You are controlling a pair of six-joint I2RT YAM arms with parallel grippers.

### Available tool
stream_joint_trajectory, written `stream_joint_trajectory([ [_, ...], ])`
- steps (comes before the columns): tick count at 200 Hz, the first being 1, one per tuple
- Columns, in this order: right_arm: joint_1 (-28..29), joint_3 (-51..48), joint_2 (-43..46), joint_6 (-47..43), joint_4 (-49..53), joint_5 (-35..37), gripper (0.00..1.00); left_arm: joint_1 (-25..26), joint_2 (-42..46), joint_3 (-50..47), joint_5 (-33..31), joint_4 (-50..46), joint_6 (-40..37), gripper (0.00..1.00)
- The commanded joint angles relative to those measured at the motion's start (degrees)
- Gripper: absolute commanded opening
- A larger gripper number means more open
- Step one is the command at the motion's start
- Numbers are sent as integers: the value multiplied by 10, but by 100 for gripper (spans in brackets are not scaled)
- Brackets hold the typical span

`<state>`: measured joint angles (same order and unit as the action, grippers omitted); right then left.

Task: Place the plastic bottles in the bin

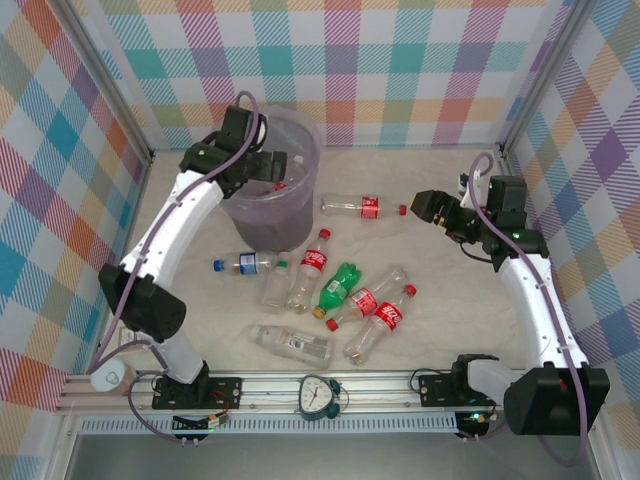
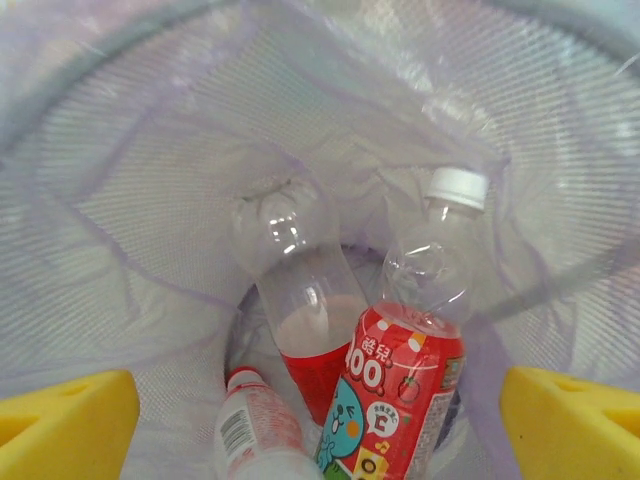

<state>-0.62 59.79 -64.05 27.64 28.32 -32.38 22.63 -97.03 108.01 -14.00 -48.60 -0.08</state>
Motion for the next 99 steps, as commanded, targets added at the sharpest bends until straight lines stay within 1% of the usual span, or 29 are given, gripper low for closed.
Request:
stream_joint_trajectory([
  [1, 4, 11, 0, -2, -16, -7, 99, 6, 48, 19, -1, -17, -13, 93],
  [26, 4, 5, -3, 3, -28, -2, 99, 28, 102, 8, -34, -42, 2, 93],
  [46, 4, 4, -7, 2, -33, 3, 99, 43, 163, -43, -57, -63, 45, 92],
  [68, 4, 4, -13, -1, -35, 5, 99, 45, 264, -145, -59, -68, 102, 90],
  [99, 4, 5, -17, -2, -40, 2, 99, 44, 416, -306, -73, -70, 214, 89],
])
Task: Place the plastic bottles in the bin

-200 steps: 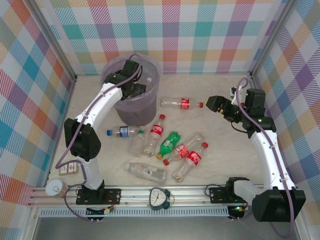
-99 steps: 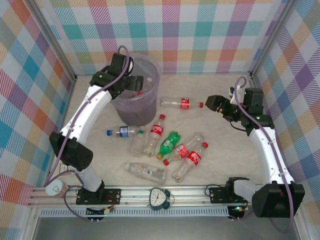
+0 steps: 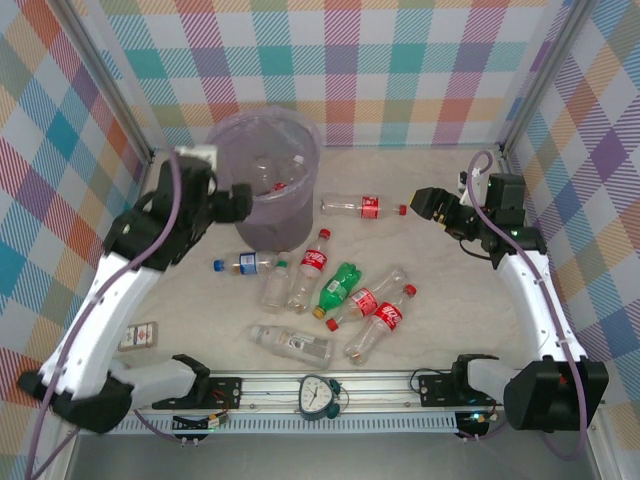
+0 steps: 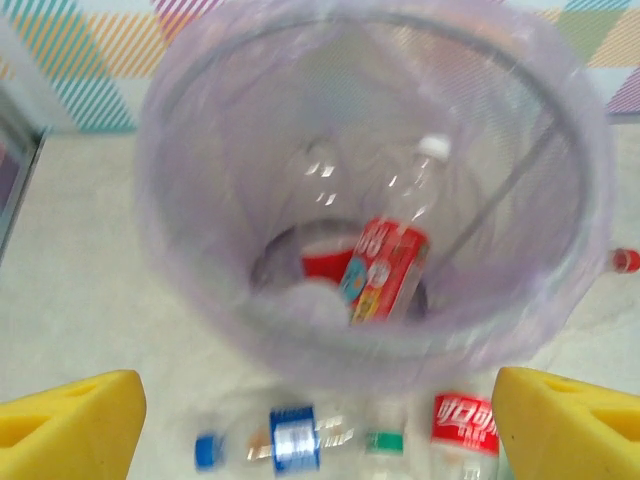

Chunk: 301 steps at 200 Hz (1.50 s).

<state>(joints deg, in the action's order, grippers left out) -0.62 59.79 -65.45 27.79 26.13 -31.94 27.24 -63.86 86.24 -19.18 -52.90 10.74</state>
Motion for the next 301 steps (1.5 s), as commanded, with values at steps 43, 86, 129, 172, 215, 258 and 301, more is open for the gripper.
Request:
stream_joint_trajectory([
  [43, 4, 2, -12, 0, -30, -9, 99, -20, 233, -313, 12, 57, 263, 88],
  [86, 4, 2, -7, -8, -21, -5, 99, -52, 271, -480, 63, 216, 448, 87],
  [129, 4, 8, 5, -26, 3, 16, 99, -82, 247, -582, 81, 350, 587, 88],
  [172, 4, 10, 7, -34, 11, 20, 99, -111, 168, -621, 131, 478, 653, 91],
  [215, 4, 12, 13, -42, 22, 31, 100, -124, 80, -642, 146, 552, 727, 90],
  [258, 4, 12, 16, -48, 27, 41, 100, -134, 23, -642, 149, 599, 754, 88],
  [301, 4, 11, 12, -47, 23, 40, 100, -137, -58, -634, 158, 659, 780, 87],
])
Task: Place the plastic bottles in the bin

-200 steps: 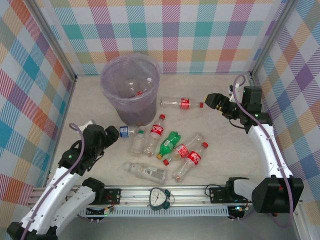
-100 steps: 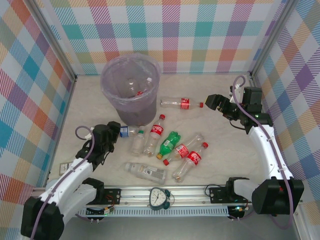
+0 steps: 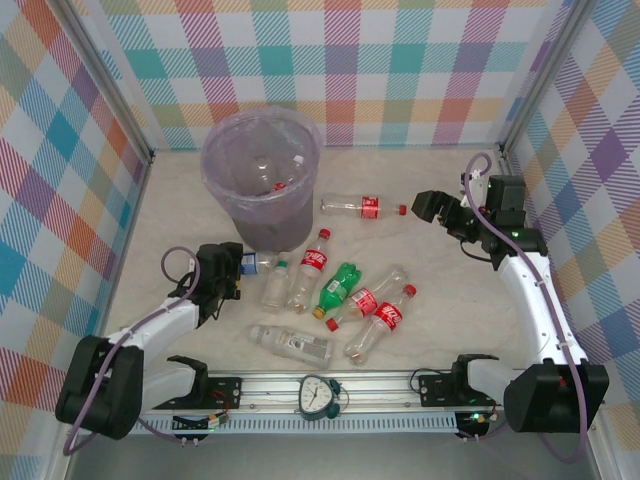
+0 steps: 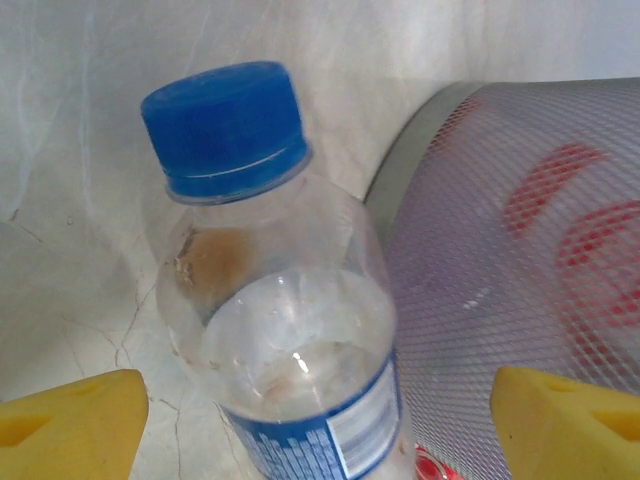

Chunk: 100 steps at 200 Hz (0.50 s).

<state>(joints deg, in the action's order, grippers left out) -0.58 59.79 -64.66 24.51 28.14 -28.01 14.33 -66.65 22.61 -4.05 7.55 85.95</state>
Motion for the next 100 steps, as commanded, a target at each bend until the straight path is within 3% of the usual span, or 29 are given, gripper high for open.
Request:
stream_joint_trajectory([
  [1, 3, 11, 3, -14, 4, 1, 100, -8, -32, 3, 7, 55, 28, 86],
  [100, 4, 10, -4, -13, -2, 10, 100, -8, -109, 3, -10, 87, 39, 52],
])
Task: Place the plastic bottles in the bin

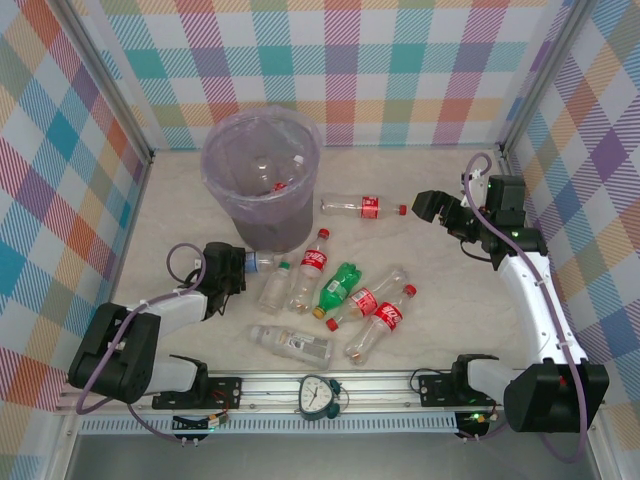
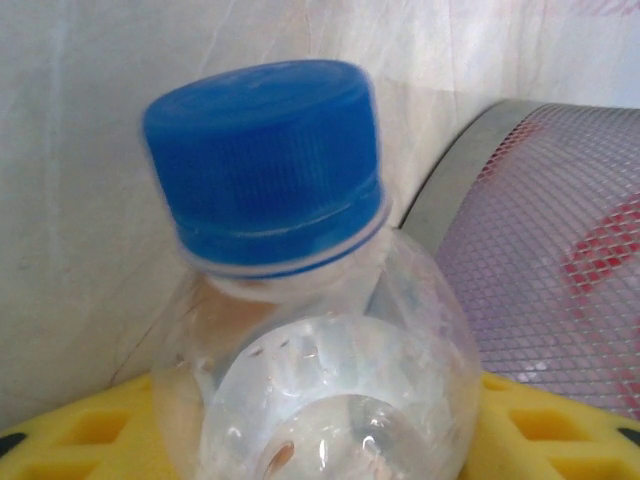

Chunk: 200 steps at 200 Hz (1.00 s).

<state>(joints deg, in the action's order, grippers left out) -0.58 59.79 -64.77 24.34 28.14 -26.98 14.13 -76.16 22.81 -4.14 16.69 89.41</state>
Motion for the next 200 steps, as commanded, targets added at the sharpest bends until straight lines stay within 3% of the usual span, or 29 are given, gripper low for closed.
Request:
stream_joint_trajectory([
  [1, 3, 10, -3, -11, -1, 0, 100, -6, -14, 1, -9, -5, 4, 52],
  [41, 3, 9, -9, -11, -5, 1, 100, -6, 43, 11, -42, -66, -14, 47],
  [73, 4, 10, -11, -13, -5, 2, 100, -9, 151, 28, -127, -161, -39, 43],
  [100, 3, 10, -15, -15, -6, 2, 100, -20, 232, 95, -181, -289, -136, 43],
  [142, 3, 8, -21, -7, -16, -11, 100, -27, 290, 242, -268, -453, -269, 44],
  [171, 3, 8, -24, -9, -16, -9, 100, -27, 297, 334, -315, -466, -365, 42],
  [200, 4, 8, -26, -5, -17, -12, 100, -26, 249, 449, -284, -458, -458, 31],
])
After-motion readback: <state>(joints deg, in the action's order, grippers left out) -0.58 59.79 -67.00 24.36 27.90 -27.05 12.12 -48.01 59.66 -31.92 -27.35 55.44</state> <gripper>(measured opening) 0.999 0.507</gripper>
